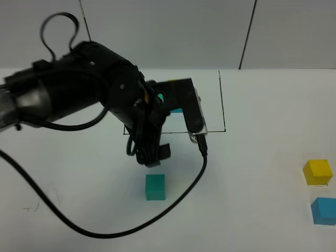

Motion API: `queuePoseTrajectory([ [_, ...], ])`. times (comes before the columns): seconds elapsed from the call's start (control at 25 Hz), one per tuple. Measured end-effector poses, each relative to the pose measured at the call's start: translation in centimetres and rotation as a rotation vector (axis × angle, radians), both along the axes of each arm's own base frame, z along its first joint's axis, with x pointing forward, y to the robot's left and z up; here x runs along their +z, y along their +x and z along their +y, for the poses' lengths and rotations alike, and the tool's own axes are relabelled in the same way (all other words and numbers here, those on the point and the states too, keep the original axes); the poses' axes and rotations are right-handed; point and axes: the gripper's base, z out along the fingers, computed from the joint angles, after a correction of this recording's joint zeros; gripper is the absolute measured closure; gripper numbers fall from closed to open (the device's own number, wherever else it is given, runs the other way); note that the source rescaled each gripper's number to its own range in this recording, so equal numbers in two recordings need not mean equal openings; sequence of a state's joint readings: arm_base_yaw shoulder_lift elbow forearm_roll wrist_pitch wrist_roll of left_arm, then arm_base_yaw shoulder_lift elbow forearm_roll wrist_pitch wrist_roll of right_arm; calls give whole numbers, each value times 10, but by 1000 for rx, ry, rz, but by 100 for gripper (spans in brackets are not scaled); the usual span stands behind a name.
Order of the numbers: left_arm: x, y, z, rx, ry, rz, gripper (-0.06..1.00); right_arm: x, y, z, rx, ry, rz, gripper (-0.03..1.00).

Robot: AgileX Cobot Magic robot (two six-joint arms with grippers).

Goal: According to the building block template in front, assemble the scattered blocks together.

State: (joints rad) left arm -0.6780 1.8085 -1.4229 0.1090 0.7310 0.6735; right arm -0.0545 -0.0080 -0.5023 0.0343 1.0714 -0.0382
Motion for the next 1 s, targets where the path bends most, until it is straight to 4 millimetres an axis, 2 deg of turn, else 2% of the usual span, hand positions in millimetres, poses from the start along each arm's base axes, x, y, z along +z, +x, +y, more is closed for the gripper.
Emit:
queuePoseTrajectory([
  [0.12,46,-9,24,76,35,-146,6,0,0,0,0,0,0,97],
  [0.24,85,-23,55,208,117,-253,13,0,0,0,0,0,0,97],
  [0.44,132,-60,106,436,239,-310,20,0,0,0,0,0,0,97],
  [0.72,192,-123,154,501,2,-430,35,0,0,0,0,0,0,97],
  [0.84,214,-161,179,507,-146,-469,40,0,0,0,0,0,0,97],
  [1.0,234,-220,217,492,-370,-520,42,0,0,0,0,0,0,97],
])
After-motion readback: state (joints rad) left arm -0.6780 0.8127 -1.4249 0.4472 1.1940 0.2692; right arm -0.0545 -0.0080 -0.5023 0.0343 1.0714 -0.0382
